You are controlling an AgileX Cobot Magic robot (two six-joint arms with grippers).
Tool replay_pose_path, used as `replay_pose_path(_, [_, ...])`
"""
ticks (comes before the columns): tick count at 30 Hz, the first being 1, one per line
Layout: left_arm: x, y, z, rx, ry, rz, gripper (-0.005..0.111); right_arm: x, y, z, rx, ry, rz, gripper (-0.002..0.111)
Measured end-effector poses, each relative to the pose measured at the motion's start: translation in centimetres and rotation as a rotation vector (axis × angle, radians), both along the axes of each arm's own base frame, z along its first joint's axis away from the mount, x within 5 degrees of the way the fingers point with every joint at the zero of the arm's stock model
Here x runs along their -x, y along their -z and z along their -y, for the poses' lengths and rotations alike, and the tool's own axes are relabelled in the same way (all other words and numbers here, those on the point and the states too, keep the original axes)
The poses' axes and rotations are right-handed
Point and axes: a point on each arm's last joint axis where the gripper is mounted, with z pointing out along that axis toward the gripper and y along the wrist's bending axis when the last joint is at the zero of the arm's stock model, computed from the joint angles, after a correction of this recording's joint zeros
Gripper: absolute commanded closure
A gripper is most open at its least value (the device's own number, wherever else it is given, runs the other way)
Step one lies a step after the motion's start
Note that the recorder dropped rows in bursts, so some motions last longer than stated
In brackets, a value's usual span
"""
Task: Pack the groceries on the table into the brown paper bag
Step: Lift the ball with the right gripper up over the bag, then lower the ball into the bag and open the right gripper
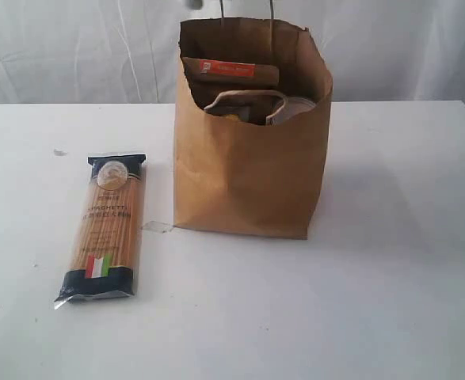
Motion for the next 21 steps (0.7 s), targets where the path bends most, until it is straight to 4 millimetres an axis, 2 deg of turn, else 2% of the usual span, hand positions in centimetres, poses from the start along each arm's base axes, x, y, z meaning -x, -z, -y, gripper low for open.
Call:
replay_pose_path(5, [0.0,0.0,0.0,0.000,0.000,0.000,0.107,-5.0,2.6,0.4,0.143,0.137,0.016,0.108])
replay_pose_path(9, [0.0,0.0,0.0,0.000,0.000,0.000,0.107,-7.6,5.1,0.1,0.273,0.173,0.018,0.106])
replay_pose_path(13, [0.0,0.0,0.0,0.000,0.000,0.000,0.107,-8.8,6.7,-0.3,0.345,0.179,0.018,0.097])
replay_pose_path(16, [0.0,0.0,0.0,0.000,0.000,0.000,0.107,-9.1,7.2,-0.4,0.361,0.179,0.014,0.089])
replay_pose_path(21, [0.0,0.0,0.0,0.000,0.000,0.000,0.107,-9.2,7.1,-0.3,0.380,0.182,0.031,0.088])
